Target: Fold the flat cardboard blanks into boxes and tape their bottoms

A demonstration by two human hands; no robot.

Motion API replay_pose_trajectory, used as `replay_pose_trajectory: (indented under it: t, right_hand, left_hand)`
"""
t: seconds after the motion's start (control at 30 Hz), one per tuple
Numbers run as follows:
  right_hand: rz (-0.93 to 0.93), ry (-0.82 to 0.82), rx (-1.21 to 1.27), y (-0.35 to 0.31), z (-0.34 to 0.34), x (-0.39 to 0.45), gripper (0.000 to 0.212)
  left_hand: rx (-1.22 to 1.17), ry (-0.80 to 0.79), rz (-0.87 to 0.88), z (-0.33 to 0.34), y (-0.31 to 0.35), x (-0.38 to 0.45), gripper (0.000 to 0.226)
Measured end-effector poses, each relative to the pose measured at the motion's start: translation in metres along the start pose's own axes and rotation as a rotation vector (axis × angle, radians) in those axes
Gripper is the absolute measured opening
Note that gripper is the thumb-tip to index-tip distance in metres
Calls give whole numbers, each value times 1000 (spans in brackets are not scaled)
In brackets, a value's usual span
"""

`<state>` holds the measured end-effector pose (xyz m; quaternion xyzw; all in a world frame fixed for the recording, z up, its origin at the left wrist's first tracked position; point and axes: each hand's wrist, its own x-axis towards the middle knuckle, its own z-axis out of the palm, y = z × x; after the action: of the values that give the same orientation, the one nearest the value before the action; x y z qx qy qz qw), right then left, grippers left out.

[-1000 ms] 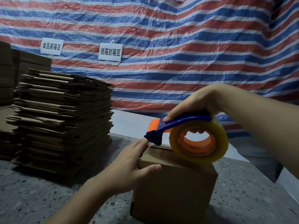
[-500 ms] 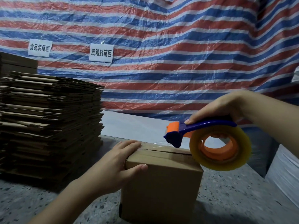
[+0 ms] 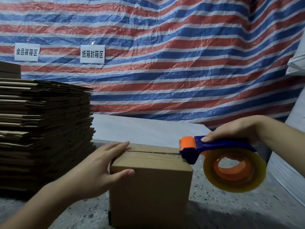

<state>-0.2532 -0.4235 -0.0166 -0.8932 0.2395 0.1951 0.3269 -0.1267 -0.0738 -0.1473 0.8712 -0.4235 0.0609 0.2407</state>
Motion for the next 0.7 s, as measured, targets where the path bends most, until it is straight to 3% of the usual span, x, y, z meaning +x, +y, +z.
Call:
replay_pose_trajectory:
  t: [0.1,0.2,0.4,0.7]
  right_hand:
    - [-1,11,-15,-1,-1,1,95]
    - [4,23,-44,-4,-2,2,83]
    - [-2,-3,-60,-2,-5,6,82]
    - [-64,-24,-104,-15,-28,-2,94]
  left_hand:
    - [204,-109,6,-20,12,5,109]
    - [402,-101,43,-26,37,17,121]
    - [333,-171,143,8,91,49,112]
    - [400,-96,142,25,85,51,109]
